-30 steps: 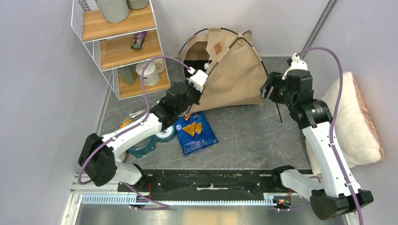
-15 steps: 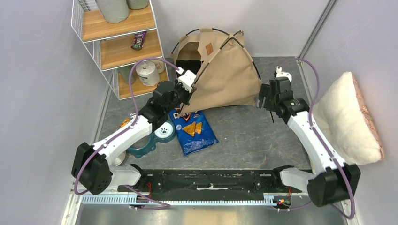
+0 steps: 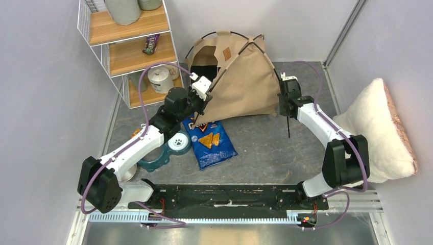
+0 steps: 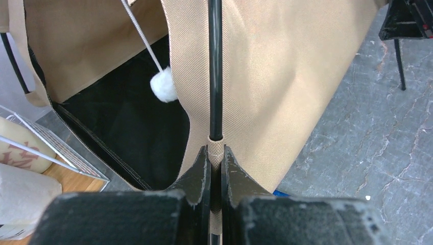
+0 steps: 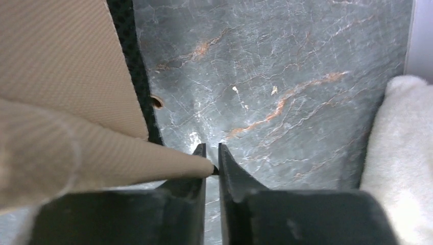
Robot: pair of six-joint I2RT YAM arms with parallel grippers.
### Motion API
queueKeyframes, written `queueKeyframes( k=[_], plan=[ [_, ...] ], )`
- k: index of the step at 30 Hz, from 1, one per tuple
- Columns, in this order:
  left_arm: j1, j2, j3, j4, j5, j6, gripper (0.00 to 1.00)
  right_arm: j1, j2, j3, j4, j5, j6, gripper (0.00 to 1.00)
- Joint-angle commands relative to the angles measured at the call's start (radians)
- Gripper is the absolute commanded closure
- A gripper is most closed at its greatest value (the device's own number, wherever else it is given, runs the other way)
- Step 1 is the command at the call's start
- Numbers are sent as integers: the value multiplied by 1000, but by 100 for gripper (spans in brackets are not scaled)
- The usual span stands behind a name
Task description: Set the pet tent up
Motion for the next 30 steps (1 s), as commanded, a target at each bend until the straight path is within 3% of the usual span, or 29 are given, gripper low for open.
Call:
queueKeyframes(
  k=[1,7,15,20,30],
  plan=[
    [6,-24,30,52,45,2,98,-2,-30,45,-9,46,27,93],
    [7,1,64,56,62,-39,98,-1,-111,114,-222,18,111,100],
    [6,31,86,65,101,-76,98,-1,-241,211,-434,38,173,100],
    [7,46,94,66,54,-54,98,-1,-264,257,-514,-73,215,98],
    [49,168,183,88,60,-49,97,0,-390,176,-505,-285,292,93]
  ],
)
